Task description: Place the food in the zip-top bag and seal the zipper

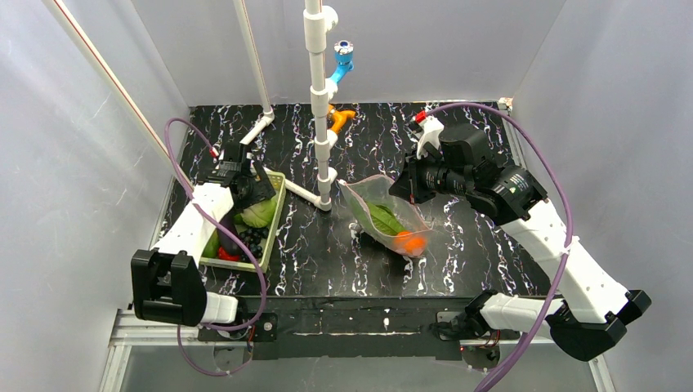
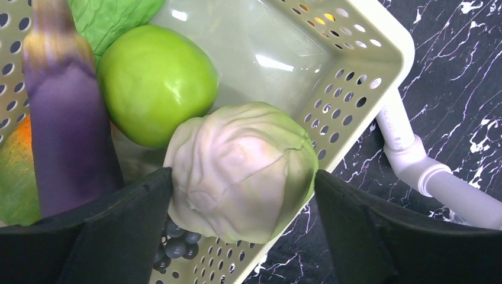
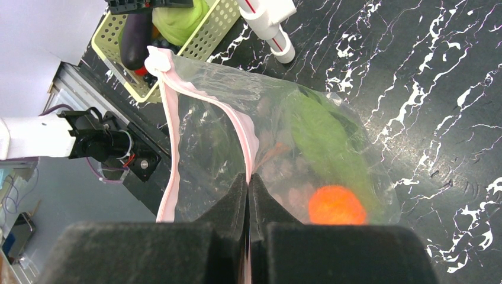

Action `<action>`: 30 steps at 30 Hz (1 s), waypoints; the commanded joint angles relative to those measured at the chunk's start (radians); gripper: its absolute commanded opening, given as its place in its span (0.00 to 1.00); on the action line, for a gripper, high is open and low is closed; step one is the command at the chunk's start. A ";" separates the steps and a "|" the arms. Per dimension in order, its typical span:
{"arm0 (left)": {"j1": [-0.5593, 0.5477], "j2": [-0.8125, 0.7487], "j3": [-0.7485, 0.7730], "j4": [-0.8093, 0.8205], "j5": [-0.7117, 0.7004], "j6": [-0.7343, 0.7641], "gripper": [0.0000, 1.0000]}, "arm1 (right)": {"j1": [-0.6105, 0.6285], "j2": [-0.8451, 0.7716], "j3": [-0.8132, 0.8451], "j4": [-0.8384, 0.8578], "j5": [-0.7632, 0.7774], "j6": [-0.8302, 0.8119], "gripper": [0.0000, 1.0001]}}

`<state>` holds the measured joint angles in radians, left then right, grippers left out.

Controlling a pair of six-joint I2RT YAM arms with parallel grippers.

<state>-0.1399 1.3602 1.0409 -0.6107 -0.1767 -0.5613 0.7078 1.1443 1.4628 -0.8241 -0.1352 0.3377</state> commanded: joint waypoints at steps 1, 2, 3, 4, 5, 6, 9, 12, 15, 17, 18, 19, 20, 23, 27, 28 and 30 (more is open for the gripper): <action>0.002 -0.023 -0.027 -0.017 0.027 -0.002 0.67 | -0.002 -0.030 0.019 0.033 -0.015 0.003 0.01; 0.002 -0.026 -0.023 -0.022 0.030 0.007 0.59 | -0.002 -0.031 0.020 0.033 -0.015 0.004 0.01; 0.002 -0.035 -0.019 -0.027 0.032 0.015 0.52 | -0.002 -0.034 0.022 0.033 -0.014 0.005 0.01; 0.002 -0.046 -0.012 -0.036 0.033 0.025 0.45 | -0.002 -0.036 0.023 0.033 -0.012 0.006 0.01; 0.002 -0.059 -0.003 -0.046 0.033 0.036 0.40 | -0.002 -0.038 0.024 0.033 -0.010 0.005 0.01; 0.002 -0.075 0.007 -0.057 0.032 0.048 0.35 | -0.002 -0.040 0.025 0.033 -0.008 0.005 0.01; 0.002 -0.134 0.056 -0.098 0.029 0.089 0.22 | -0.002 -0.041 0.022 0.032 -0.002 0.002 0.01; 0.002 -0.220 0.126 -0.149 0.059 0.131 0.18 | -0.002 -0.035 0.024 0.031 0.000 0.000 0.01; 0.001 -0.326 0.184 -0.154 0.159 0.150 0.18 | -0.002 -0.020 0.036 0.032 -0.021 0.006 0.01; 0.000 -0.407 0.206 -0.117 0.275 0.158 0.19 | -0.002 -0.009 0.052 0.030 -0.040 0.006 0.01; 0.000 -0.447 0.211 -0.087 0.341 0.161 0.19 | -0.002 -0.001 0.062 0.026 -0.048 0.004 0.01; 0.000 -0.486 0.210 -0.046 0.421 0.163 0.20 | -0.002 0.006 0.075 0.018 -0.056 -0.002 0.01; 0.001 -0.523 0.207 0.003 0.508 0.161 0.21 | -0.002 0.014 0.089 0.009 -0.060 -0.011 0.01; -0.002 -0.581 0.199 0.203 0.772 0.094 0.22 | -0.002 0.040 0.121 -0.021 -0.069 -0.039 0.01; -0.070 -0.612 0.159 0.523 0.966 -0.072 0.22 | -0.002 0.061 0.150 -0.040 -0.088 -0.056 0.01; -0.104 -0.619 0.146 0.591 0.961 -0.086 0.22 | -0.002 0.063 0.153 -0.042 -0.099 -0.057 0.01; -0.184 -0.618 0.129 0.706 0.945 -0.074 0.23 | -0.002 0.066 0.157 -0.042 -0.122 -0.057 0.01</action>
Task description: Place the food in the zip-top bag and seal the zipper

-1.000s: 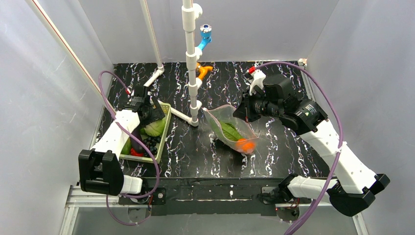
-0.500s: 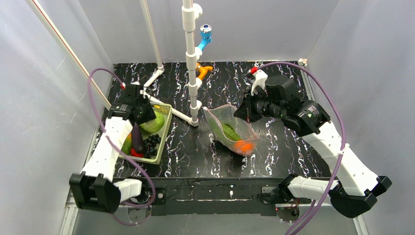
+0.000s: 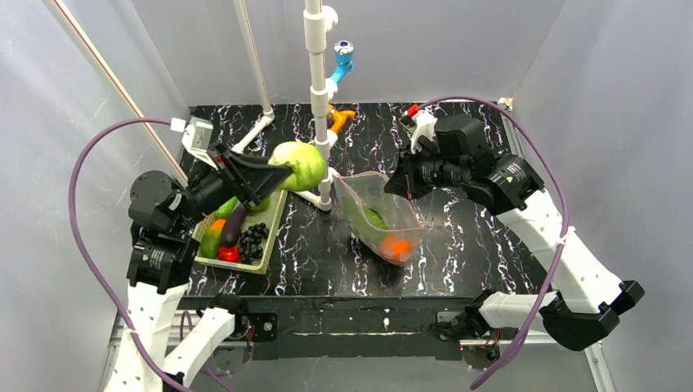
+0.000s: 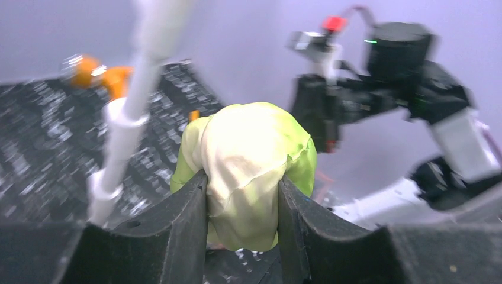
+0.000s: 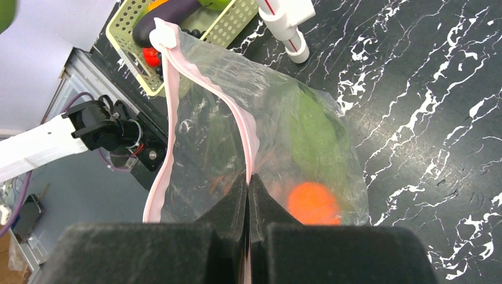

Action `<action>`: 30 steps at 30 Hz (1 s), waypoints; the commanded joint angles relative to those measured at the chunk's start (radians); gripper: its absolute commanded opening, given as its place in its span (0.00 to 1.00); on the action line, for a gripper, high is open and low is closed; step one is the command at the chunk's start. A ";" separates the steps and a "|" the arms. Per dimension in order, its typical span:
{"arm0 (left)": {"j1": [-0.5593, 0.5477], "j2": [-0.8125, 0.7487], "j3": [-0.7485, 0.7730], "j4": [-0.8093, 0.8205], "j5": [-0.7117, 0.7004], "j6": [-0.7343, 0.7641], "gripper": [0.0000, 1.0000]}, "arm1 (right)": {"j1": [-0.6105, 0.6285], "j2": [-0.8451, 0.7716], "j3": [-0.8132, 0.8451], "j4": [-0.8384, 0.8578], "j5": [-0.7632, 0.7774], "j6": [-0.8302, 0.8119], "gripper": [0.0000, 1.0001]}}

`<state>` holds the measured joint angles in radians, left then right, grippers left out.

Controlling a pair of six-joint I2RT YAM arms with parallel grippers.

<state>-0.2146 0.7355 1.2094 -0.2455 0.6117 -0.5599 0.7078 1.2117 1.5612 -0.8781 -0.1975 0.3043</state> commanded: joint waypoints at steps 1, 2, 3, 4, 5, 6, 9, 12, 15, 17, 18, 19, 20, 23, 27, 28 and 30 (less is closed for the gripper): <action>-0.148 0.019 -0.046 0.390 0.161 -0.066 0.23 | -0.003 0.001 0.061 0.012 -0.075 -0.023 0.01; -0.185 0.039 -0.050 0.434 0.175 -0.058 0.23 | -0.003 0.003 0.062 0.012 -0.086 -0.025 0.01; -0.220 0.066 -0.048 0.466 0.193 -0.049 0.23 | -0.003 0.006 0.065 0.010 -0.093 -0.027 0.01; -0.259 0.095 -0.038 0.476 0.209 -0.026 0.23 | -0.002 0.008 0.069 0.005 -0.097 -0.029 0.01; -0.299 0.122 -0.020 0.458 0.219 0.015 0.23 | -0.002 0.010 0.072 0.001 -0.098 -0.031 0.01; -0.338 0.145 -0.003 0.426 0.221 0.065 0.23 | -0.003 0.011 0.074 -0.002 -0.096 -0.032 0.01; -0.435 0.200 0.024 0.356 0.188 0.186 0.23 | -0.003 0.009 0.076 -0.008 -0.097 -0.032 0.01; -0.460 0.253 0.026 0.341 0.198 0.249 0.22 | -0.004 0.007 0.073 -0.007 -0.104 -0.029 0.01; -0.475 0.289 0.025 0.332 0.227 0.306 0.23 | -0.004 0.007 0.074 -0.008 -0.108 -0.030 0.01; -0.480 0.311 0.029 0.322 0.241 0.344 0.24 | -0.004 0.006 0.076 -0.011 -0.110 -0.030 0.01; -0.483 0.322 0.034 0.315 0.243 0.360 0.24 | -0.004 0.005 0.076 -0.012 -0.112 -0.029 0.01; -0.486 0.332 0.041 0.306 0.250 0.373 0.24 | -0.004 0.004 0.076 -0.012 -0.114 -0.028 0.01; -0.488 0.342 0.047 0.294 0.260 0.383 0.24 | -0.004 0.003 0.076 -0.011 -0.114 -0.027 0.01; -0.488 0.384 0.081 0.182 0.291 0.434 0.24 | -0.004 0.000 0.075 -0.011 -0.116 -0.025 0.01; -0.488 0.421 0.145 -0.019 0.278 0.537 0.24 | -0.004 -0.006 0.076 -0.013 -0.116 -0.024 0.01; -0.488 0.417 0.148 -0.048 0.256 0.557 0.24 | -0.004 -0.008 0.075 -0.014 -0.114 -0.025 0.01; -0.488 0.407 0.149 -0.101 0.207 0.599 0.24 | -0.004 -0.013 0.073 -0.017 -0.109 -0.025 0.01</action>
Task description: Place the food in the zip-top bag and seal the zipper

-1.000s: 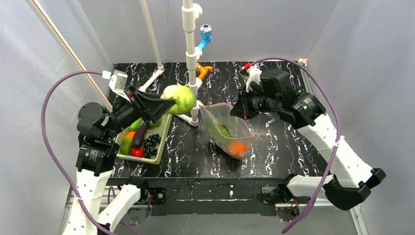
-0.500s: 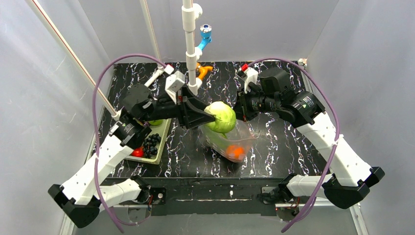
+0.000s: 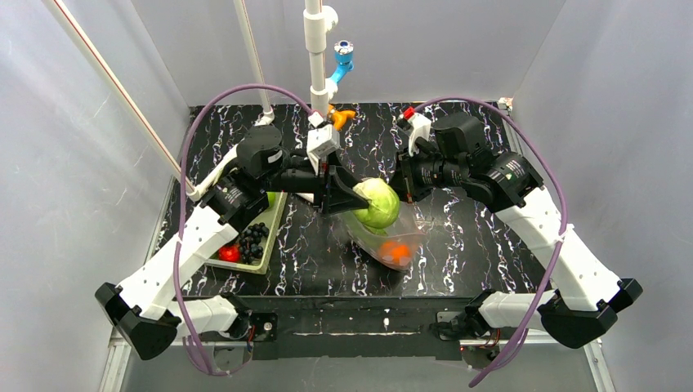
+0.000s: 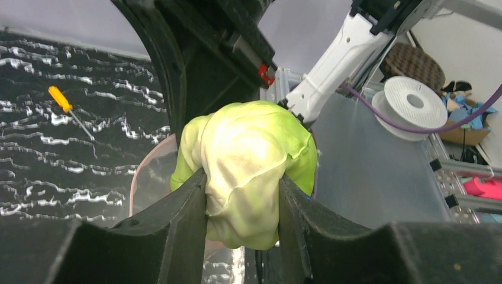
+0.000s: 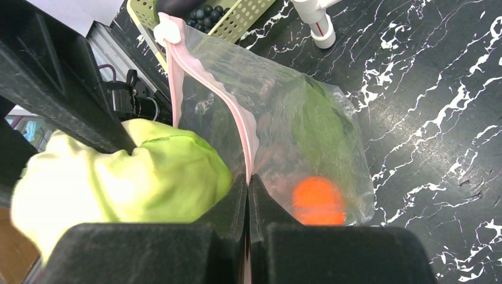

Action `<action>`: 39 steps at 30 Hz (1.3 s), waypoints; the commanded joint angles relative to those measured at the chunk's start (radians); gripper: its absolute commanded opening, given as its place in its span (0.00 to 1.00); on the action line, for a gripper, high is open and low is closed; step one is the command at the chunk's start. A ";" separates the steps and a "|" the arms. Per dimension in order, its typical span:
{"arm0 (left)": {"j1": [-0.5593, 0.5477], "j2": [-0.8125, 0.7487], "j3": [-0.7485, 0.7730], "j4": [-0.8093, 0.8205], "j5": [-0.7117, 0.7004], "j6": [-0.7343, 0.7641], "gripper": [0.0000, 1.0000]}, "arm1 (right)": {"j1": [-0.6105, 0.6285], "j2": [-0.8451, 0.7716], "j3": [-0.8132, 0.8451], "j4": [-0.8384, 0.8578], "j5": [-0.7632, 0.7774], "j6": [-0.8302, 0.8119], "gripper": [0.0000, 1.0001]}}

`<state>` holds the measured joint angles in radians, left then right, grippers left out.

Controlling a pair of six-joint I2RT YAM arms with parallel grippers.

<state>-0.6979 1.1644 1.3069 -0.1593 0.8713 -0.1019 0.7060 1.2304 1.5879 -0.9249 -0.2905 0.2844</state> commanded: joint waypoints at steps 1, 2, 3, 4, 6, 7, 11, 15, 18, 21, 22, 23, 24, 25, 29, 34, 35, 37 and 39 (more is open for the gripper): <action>-0.005 -0.032 0.045 -0.205 -0.086 0.157 0.24 | -0.002 -0.034 0.044 0.030 -0.015 -0.005 0.01; -0.005 -0.044 0.035 -0.219 -0.121 0.172 0.24 | -0.002 -0.037 0.042 0.030 -0.015 -0.005 0.01; -0.005 -0.050 0.032 -0.233 -0.146 0.180 0.24 | -0.002 -0.038 0.040 0.031 -0.015 -0.006 0.01; -0.005 -0.051 0.034 -0.246 -0.160 0.182 0.25 | -0.002 -0.039 0.038 0.031 -0.015 -0.006 0.01; -0.005 -0.044 0.041 -0.262 -0.177 0.175 0.28 | -0.002 -0.039 0.035 0.031 -0.017 -0.006 0.01; -0.005 -0.035 0.047 -0.265 -0.181 0.167 0.30 | -0.002 -0.038 0.035 0.031 -0.018 -0.006 0.01; -0.005 0.005 0.090 -0.287 -0.209 0.154 0.34 | -0.002 -0.035 0.041 0.036 -0.024 -0.004 0.01; -0.012 0.043 0.134 -0.286 -0.215 0.134 0.35 | -0.002 -0.035 0.042 0.036 -0.025 -0.003 0.01; -0.045 0.093 0.178 -0.281 -0.190 0.115 0.36 | -0.001 -0.028 0.042 0.038 -0.028 -0.003 0.01; -0.091 0.135 0.202 -0.281 -0.180 0.119 0.36 | -0.001 -0.024 0.044 0.043 -0.027 -0.004 0.01; -0.105 0.145 0.205 -0.284 -0.174 0.124 0.37 | -0.001 -0.025 0.044 0.045 -0.026 -0.004 0.01; -0.110 0.148 0.202 -0.285 -0.171 0.127 0.37 | -0.002 -0.025 0.043 0.045 -0.026 -0.005 0.01; -0.112 0.149 0.195 -0.285 -0.165 0.128 0.37 | -0.002 -0.026 0.042 0.044 -0.025 -0.006 0.01; -0.113 0.145 0.190 -0.284 -0.147 0.128 0.37 | -0.002 -0.027 0.037 0.044 -0.023 -0.008 0.01; -0.115 0.116 0.150 -0.228 0.002 0.088 0.36 | -0.002 -0.031 0.024 0.040 -0.016 -0.016 0.01; -0.120 0.063 0.091 -0.065 0.149 -0.049 0.36 | -0.002 -0.031 0.027 0.039 -0.020 -0.026 0.01; -0.121 0.055 0.089 -0.054 0.160 -0.059 0.37 | -0.002 -0.032 0.027 0.040 -0.022 -0.026 0.01; -0.121 0.048 0.100 -0.102 0.117 -0.015 0.37 | -0.002 -0.034 0.025 0.044 -0.031 -0.030 0.01; -0.121 0.052 0.122 -0.208 -0.019 0.077 0.38 | -0.001 -0.031 0.023 0.048 -0.052 -0.038 0.01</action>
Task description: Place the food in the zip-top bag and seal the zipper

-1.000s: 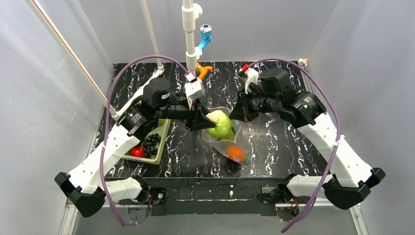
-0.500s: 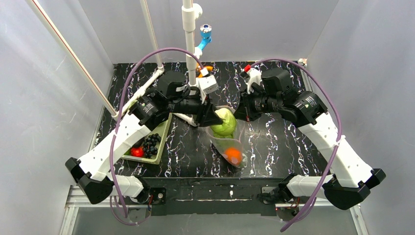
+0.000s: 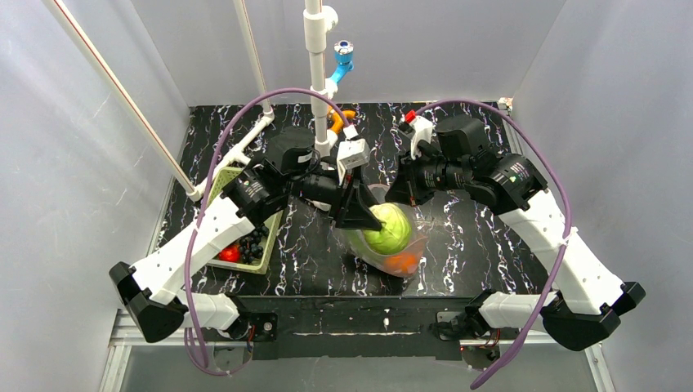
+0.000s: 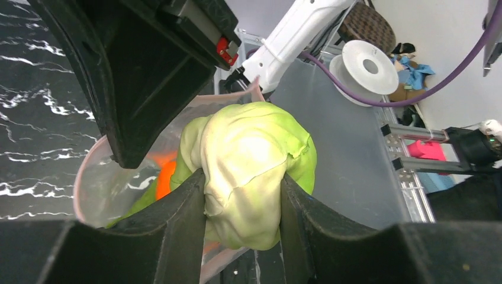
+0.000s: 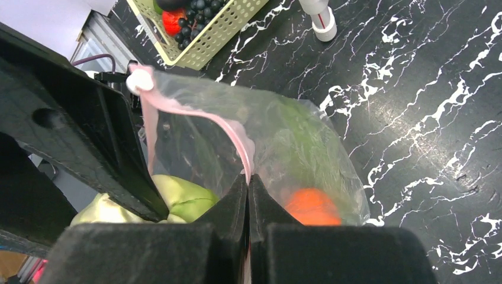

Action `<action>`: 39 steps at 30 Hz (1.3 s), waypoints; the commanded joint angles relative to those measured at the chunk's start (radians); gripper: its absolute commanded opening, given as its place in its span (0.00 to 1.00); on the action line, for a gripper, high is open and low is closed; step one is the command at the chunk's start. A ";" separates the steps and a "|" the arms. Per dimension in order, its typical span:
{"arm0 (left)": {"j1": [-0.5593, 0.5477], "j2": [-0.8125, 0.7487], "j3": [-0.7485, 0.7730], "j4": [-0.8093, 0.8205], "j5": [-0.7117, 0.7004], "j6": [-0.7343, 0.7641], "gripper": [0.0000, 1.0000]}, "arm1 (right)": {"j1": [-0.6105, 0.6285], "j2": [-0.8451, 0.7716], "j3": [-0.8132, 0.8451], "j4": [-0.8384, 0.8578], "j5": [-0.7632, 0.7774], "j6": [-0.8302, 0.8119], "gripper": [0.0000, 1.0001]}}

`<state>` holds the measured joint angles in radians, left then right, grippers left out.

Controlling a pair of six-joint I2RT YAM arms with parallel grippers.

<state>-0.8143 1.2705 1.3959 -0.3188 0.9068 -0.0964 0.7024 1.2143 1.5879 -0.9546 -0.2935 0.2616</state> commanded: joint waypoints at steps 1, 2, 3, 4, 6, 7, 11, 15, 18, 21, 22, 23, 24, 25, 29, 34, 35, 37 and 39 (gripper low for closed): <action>-0.006 -0.042 0.052 -0.105 -0.105 0.118 0.38 | 0.002 -0.014 0.024 0.076 -0.059 -0.019 0.01; -0.006 -0.027 0.072 -0.160 -0.153 0.159 0.38 | 0.002 -0.011 0.026 0.074 -0.070 -0.022 0.01; -0.006 -0.015 0.082 -0.196 -0.180 0.179 0.38 | 0.002 -0.011 0.029 0.073 -0.079 -0.025 0.01; -0.007 -0.005 0.086 -0.220 -0.197 0.194 0.38 | 0.002 -0.013 0.031 0.073 -0.086 -0.027 0.01; -0.006 0.005 0.081 -0.238 -0.220 0.213 0.38 | 0.002 -0.017 0.030 0.074 -0.094 -0.030 0.01; -0.007 0.004 0.077 -0.240 -0.248 0.222 0.38 | 0.002 -0.020 0.028 0.076 -0.095 -0.031 0.01; -0.006 -0.023 0.061 -0.237 -0.393 0.241 0.38 | 0.002 -0.018 0.026 0.071 -0.097 -0.034 0.01; -0.007 -0.059 0.041 -0.236 -0.557 0.246 0.40 | 0.002 -0.016 0.021 0.075 -0.107 -0.033 0.01; -0.007 -0.059 0.048 -0.241 -0.615 0.229 0.46 | 0.002 -0.014 0.017 0.084 -0.114 -0.028 0.01; -0.007 -0.044 0.055 -0.243 -0.609 0.199 0.64 | 0.002 -0.007 0.019 0.088 -0.124 -0.024 0.01; -0.007 -0.039 0.057 -0.246 -0.617 0.189 0.70 | 0.002 -0.006 0.019 0.088 -0.126 -0.023 0.01; -0.007 -0.036 0.059 -0.247 -0.623 0.180 0.75 | 0.002 -0.005 0.020 0.088 -0.126 -0.022 0.01; -0.008 -0.036 0.061 -0.247 -0.625 0.170 0.81 | 0.002 -0.005 0.019 0.088 -0.125 -0.021 0.01; -0.007 -0.038 0.064 -0.246 -0.622 0.162 0.89 | 0.002 -0.006 0.018 0.089 -0.123 -0.021 0.01; -0.007 -0.061 0.086 -0.243 -0.613 0.114 0.98 | 0.002 -0.009 0.009 0.091 -0.115 -0.023 0.01; -0.006 -0.112 0.110 -0.230 -0.629 0.033 0.98 | 0.002 -0.011 -0.004 0.101 -0.115 -0.022 0.01; -0.006 -0.132 0.112 -0.224 -0.632 0.007 0.98 | 0.002 -0.012 -0.007 0.103 -0.114 -0.021 0.01; -0.007 -0.165 0.114 -0.209 -0.652 -0.036 0.98 | 0.002 -0.014 -0.010 0.104 -0.109 -0.019 0.01; -0.006 -0.217 0.109 -0.187 -0.700 -0.088 0.98 | 0.002 -0.017 -0.013 0.103 -0.096 -0.016 0.01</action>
<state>-0.8227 1.1651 1.4588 -0.5529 0.2756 -0.0727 0.7013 1.2179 1.5723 -0.9186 -0.3803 0.2367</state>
